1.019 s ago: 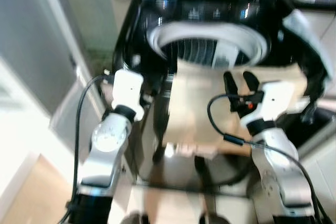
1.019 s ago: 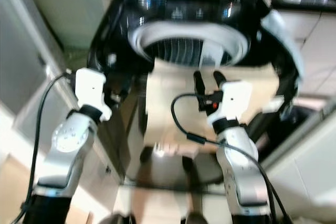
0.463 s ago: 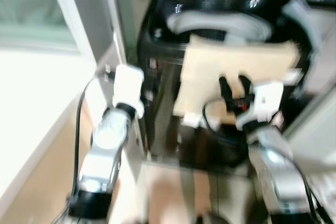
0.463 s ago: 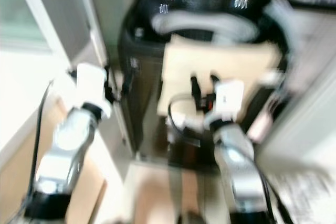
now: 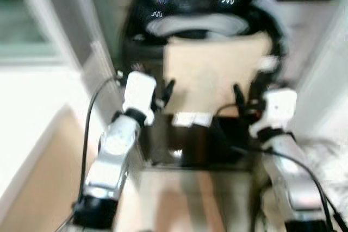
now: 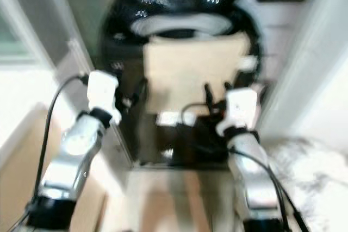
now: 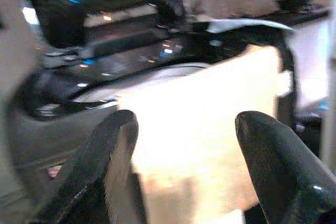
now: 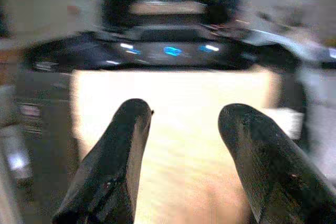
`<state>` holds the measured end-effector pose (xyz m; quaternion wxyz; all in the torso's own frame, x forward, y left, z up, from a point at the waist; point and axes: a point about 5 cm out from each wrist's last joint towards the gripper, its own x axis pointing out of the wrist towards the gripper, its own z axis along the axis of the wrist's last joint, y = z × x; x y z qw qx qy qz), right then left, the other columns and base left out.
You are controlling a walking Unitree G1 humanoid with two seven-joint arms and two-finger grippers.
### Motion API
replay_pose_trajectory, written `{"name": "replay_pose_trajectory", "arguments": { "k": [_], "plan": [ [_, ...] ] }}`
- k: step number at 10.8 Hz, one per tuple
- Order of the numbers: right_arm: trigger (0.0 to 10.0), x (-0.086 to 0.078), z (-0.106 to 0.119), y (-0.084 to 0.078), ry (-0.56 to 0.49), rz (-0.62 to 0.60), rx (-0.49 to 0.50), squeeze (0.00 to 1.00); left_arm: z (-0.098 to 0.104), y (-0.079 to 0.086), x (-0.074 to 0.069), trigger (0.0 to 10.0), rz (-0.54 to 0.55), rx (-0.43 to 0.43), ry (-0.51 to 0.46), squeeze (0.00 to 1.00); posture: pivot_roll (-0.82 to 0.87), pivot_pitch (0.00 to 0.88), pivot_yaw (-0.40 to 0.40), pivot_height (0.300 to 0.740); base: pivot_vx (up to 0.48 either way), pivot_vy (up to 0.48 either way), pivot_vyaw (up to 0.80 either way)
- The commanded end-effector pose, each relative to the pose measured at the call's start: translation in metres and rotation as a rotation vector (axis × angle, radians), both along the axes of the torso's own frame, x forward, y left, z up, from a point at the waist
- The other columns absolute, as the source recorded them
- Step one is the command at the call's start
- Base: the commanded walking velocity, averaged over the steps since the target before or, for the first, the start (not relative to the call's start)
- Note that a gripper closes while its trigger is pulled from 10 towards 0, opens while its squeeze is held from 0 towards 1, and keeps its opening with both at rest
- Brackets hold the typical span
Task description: Clothes washing
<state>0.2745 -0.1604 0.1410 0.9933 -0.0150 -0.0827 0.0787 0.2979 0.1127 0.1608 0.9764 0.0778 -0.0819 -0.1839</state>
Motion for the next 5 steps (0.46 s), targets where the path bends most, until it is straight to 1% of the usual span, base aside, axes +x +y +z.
{"name": "replay_pose_trajectory", "arguments": {
  "k": [1, 2, 3, 4, 5],
  "plan": [
    [10.0, 0.005, 0.003, -0.002, -0.019, -0.012, 0.006, 0.00, -0.015, 0.014, 0.002, 10.0, 0.049, 0.007, 0.061, 0.00, -0.19, 0.000, 0.053, 0.736, 0.000, 0.000, -0.76],
    [10.0, 0.006, 0.000, -0.007, -0.016, -0.026, -0.001, 0.00, -0.029, 0.030, 0.001, 10.0, 0.118, -0.007, 0.121, 0.00, -0.18, 0.000, 0.051, 0.736, 0.000, 0.000, -0.76],
    [10.0, 0.005, -0.001, -0.007, -0.016, -0.027, -0.003, 0.00, -0.033, 0.033, 0.000, 10.0, 0.132, -0.017, 0.136, 0.00, -0.18, 0.000, 0.051, 0.736, 0.000, 0.000, -0.76],
    [10.0, 0.003, -0.005, -0.013, -0.008, -0.067, 0.008, 0.00, -0.051, 0.050, -0.008, 10.0, 0.201, -0.112, 0.245, 0.00, -0.17, 0.000, 0.047, 0.736, 0.000, 0.000, -0.76],
    [10.0, 0.001, -0.008, -0.018, -0.003, -0.100, 0.025, 0.00, -0.064, 0.059, -0.017, 10.0, 0.230, -0.190, 0.320, 0.00, -0.17, 0.000, 0.043, 0.736, 0.000, 0.000, -0.76]
  ]
}}
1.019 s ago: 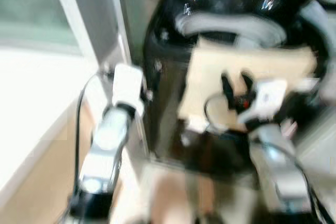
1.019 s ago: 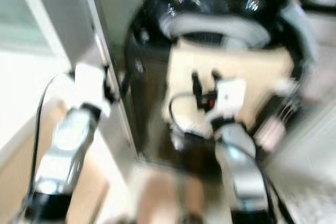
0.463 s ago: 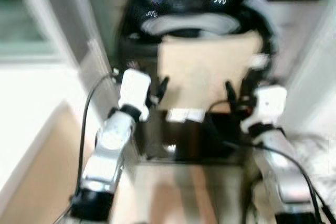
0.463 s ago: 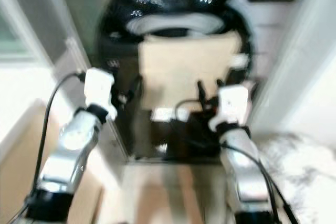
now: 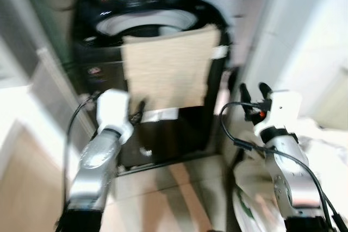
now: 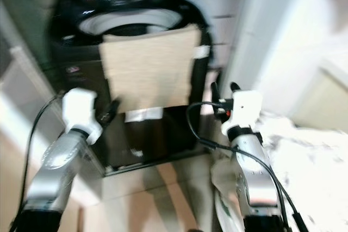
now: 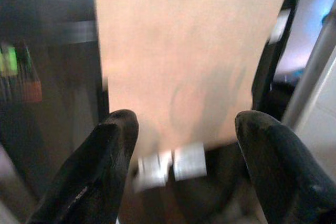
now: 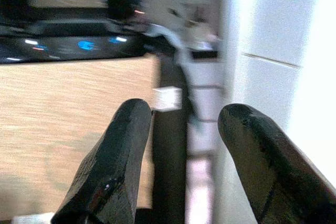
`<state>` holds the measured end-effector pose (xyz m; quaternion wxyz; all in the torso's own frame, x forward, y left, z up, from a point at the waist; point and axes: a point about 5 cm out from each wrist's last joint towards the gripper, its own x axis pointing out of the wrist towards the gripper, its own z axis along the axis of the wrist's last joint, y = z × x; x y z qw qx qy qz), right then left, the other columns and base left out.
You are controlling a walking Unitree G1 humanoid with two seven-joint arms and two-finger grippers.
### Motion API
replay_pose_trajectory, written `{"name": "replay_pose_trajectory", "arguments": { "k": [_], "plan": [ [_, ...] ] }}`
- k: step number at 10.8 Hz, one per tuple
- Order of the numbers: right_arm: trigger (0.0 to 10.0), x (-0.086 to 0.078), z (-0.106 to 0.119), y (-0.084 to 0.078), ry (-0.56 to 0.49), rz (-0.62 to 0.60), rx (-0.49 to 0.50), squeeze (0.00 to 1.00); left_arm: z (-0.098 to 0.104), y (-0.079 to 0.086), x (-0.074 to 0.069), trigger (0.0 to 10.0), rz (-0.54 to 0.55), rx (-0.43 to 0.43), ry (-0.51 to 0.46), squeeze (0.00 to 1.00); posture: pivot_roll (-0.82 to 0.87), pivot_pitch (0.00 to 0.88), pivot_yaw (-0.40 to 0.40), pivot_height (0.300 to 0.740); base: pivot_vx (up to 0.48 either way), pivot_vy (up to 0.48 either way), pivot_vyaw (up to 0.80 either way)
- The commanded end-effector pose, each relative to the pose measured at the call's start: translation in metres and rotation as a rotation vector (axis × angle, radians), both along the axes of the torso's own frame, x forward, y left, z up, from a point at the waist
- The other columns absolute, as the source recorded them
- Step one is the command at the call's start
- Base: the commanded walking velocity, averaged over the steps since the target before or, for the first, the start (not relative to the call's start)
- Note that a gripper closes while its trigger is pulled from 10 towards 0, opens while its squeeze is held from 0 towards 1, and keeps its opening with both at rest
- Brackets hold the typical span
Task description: Clothes washing
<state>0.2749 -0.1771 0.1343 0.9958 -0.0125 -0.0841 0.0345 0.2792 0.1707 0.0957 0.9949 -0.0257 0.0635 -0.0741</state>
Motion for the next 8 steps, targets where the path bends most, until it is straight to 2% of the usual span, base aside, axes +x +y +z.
{"name": "replay_pose_trajectory", "arguments": {
  "k": [1, 3, 6, 7, 8],
  "plan": [
    [10.0, -0.002, -0.002, -0.004, -0.002, -0.035, 0.024, 0.00, -0.005, 0.004, -0.004, 10.0, 0.010, -0.059, 0.033, 0.00, -0.16, 0.000, 0.038, 0.736, 0.000, 0.000, -0.76],
    [10.0, -0.006, -0.006, -0.009, 0.002, -0.071, 0.035, 0.00, -0.010, 0.004, -0.008, 10.0, -0.032, -0.012, 0.013, 0.00, -0.16, 0.000, 0.036, 0.736, 0.000, 0.000, -0.76],
    [10.0, -0.006, -0.009, -0.007, 0.005, -0.070, 0.040, 0.00, -0.005, 0.001, -0.004, 10.0, -0.117, 0.070, -0.044, 0.00, -0.17, 0.000, 0.043, 0.736, 0.000, 0.000, -0.75],
    [10.0, -0.005, -0.010, -0.006, 0.009, -0.069, 0.041, 0.00, -0.004, 0.000, -0.003, 10.0, -0.130, 0.070, -0.051, 0.00, -0.18, 0.000, 0.046, 0.736, 0.000, 0.000, -0.74],
    [10.0, -0.004, -0.013, -0.003, 0.020, -0.052, 0.043, 0.00, 0.003, -0.005, 0.005, 10.0, -0.157, 0.067, -0.081, 0.00, -0.19, 0.000, 0.048, 0.736, 0.000, 0.000, -0.74]
  ]
}}
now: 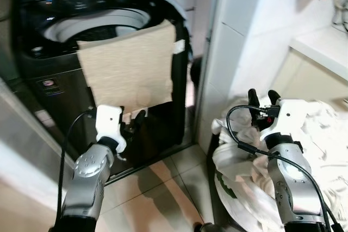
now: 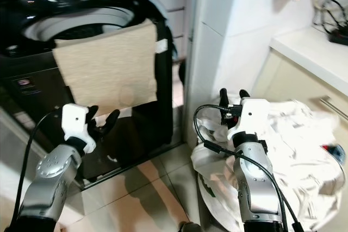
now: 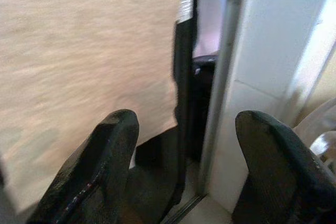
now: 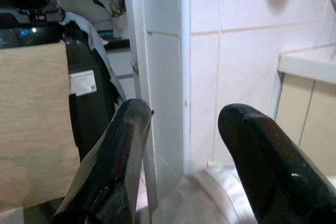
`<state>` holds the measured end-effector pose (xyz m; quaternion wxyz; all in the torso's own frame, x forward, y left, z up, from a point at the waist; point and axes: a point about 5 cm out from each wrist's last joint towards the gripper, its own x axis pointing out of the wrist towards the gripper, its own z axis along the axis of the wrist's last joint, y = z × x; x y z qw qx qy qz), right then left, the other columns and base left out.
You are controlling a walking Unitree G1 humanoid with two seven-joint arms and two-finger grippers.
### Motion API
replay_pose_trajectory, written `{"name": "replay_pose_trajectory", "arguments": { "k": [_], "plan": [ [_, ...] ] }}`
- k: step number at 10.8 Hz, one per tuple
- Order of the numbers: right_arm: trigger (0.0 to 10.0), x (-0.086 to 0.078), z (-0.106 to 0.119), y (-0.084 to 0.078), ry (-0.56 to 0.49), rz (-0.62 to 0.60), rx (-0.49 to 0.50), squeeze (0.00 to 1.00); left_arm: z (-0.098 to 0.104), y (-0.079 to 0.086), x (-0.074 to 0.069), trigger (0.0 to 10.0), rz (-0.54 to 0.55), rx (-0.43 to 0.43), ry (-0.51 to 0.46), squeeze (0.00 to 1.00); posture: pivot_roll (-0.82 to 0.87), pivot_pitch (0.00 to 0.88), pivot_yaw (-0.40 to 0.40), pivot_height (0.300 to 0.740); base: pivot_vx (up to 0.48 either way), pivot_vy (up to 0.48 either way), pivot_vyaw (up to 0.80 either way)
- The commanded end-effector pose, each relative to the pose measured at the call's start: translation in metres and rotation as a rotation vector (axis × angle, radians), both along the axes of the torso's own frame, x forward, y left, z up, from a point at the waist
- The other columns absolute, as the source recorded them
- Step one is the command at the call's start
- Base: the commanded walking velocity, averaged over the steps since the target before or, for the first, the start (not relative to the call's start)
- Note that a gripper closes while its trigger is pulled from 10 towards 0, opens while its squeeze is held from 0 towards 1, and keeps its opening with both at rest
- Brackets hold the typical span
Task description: Clothes washing
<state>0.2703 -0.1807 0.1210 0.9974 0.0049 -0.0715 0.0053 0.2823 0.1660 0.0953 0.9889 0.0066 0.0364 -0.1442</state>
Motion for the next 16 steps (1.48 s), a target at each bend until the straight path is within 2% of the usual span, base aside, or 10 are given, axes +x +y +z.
{"name": "replay_pose_trajectory", "arguments": {
  "k": [1, 3, 5, 6, 12, 16],
  "plan": [
    [10.0, 0.003, -0.001, 0.004, 0.000, 0.022, -0.001, 0.00, 0.012, -0.009, 0.007, 10.0, -0.058, 0.017, -0.053, 0.00, -0.19, 0.000, 0.046, 0.736, 0.000, 0.000, -0.74],
    [10.0, 0.007, 0.002, 0.004, -0.009, 0.034, -0.011, 0.00, 0.020, -0.026, 0.008, 10.0, -0.140, 0.086, -0.099, 0.00, -0.19, 0.000, 0.035, 0.736, 0.000, 0.000, -0.74],
    [10.0, 0.009, 0.004, 0.002, -0.012, 0.030, -0.014, 0.00, 0.020, -0.032, 0.005, 10.0, -0.192, 0.148, -0.123, 0.00, -0.19, 0.000, 0.033, 0.736, 0.000, 0.000, -0.73],
    [10.0, 0.009, 0.004, 0.000, -0.002, 0.005, -0.055, 0.00, 0.020, -0.030, 0.005, 10.0, -0.175, 0.127, -0.121, 0.00, -0.18, 0.000, 0.032, 0.736, 0.000, 0.000, -0.62],
    [10.0, 0.006, -0.002, 0.002, 0.030, 0.000, 0.001, 0.00, 0.018, -0.026, 0.002, 10.0, -0.176, 0.118, -0.115, 0.00, -0.17, 0.000, 0.034, 0.723, 0.000, 0.000, -0.55],
    [10.0, 0.011, 0.017, 0.007, -0.039, 0.027, -0.066, 0.00, 0.022, -0.020, 0.008, 10.0, -0.181, 0.147, -0.120, 0.00, -0.18, 0.000, 0.042, 0.723, 0.000, 0.000, -0.65]
  ]
}}
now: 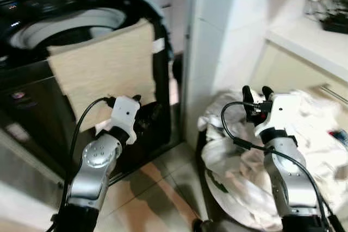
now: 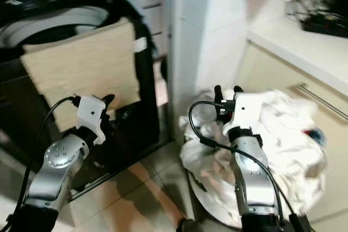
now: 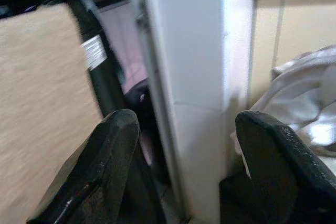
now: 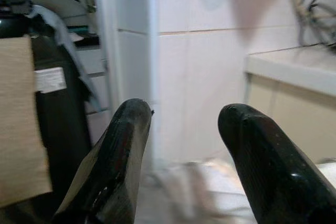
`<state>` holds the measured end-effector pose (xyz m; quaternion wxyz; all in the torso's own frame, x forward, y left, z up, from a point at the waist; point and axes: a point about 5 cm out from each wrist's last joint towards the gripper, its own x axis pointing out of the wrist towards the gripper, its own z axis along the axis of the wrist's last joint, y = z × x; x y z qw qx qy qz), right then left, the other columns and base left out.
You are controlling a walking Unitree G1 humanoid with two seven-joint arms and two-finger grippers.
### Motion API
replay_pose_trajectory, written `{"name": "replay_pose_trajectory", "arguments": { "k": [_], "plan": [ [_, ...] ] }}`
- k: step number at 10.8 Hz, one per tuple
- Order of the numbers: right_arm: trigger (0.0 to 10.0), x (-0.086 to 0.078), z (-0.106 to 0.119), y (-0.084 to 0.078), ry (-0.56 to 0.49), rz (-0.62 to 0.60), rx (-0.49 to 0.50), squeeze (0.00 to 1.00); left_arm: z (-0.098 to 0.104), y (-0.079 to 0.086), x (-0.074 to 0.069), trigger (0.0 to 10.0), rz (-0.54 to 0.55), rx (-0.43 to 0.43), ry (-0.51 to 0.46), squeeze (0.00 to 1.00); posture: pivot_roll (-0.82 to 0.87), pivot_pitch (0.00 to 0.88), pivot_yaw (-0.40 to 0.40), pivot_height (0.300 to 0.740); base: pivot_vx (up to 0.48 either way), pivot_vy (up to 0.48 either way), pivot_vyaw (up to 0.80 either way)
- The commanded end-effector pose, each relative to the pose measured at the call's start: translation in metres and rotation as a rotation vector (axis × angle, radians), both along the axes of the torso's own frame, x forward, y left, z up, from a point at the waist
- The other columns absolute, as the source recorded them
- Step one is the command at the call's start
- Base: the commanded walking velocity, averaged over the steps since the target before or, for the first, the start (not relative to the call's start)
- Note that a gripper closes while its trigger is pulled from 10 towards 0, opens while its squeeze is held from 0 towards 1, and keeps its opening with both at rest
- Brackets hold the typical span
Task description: Clothes washing
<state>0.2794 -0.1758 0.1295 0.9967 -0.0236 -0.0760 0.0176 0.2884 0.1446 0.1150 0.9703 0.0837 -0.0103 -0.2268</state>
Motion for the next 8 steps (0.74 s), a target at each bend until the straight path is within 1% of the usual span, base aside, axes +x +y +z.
{"name": "replay_pose_trajectory", "arguments": {
  "k": [1, 3, 4, 5, 6, 8],
  "plan": [
    [10.0, 0.002, 0.008, 0.003, -0.032, 0.010, -0.021, 0.00, 0.002, 0.001, 0.003, 10.0, -0.010, 0.021, -0.010, 0.00, -0.18, 0.000, 0.044, 0.723, 0.000, 0.000, 0.00],
    [10.0, 0.003, 0.005, 0.008, 0.001, 0.042, -0.049, 0.00, 0.004, -0.002, 0.004, 10.0, -0.016, -0.010, -0.016, 0.00, -0.19, 0.000, 0.049, 0.723, 0.000, 0.000, 0.00],
    [10.0, 0.002, 0.005, 0.008, 0.000, 0.046, -0.021, 0.00, 0.004, -0.003, 0.005, 10.0, -0.023, -0.011, -0.010, 0.00, -0.19, 0.000, 0.049, 0.723, 0.000, 0.000, -0.68],
    [10.0, 0.000, 0.006, 0.009, -0.015, 0.057, 0.005, 0.00, 0.006, -0.006, 0.005, 10.0, -0.052, -0.024, -0.013, 0.00, -0.20, 0.000, 0.052, 0.723, 0.000, 0.349, -0.66],
    [10.0, -0.001, 0.006, 0.009, -0.015, 0.062, -0.003, 0.00, 0.008, -0.008, 0.005, 10.0, -0.079, -0.029, -0.027, 0.00, -0.20, 0.000, 0.053, 0.723, 0.000, 0.461, -0.66],
    [10.0, -0.002, 0.004, 0.009, -0.011, 0.063, -0.004, 0.00, 0.008, -0.009, 0.004, 10.0, -0.100, -0.029, -0.025, 0.00, -0.20, 0.000, 0.054, 0.723, 0.000, 0.461, -0.66]
  ]
}}
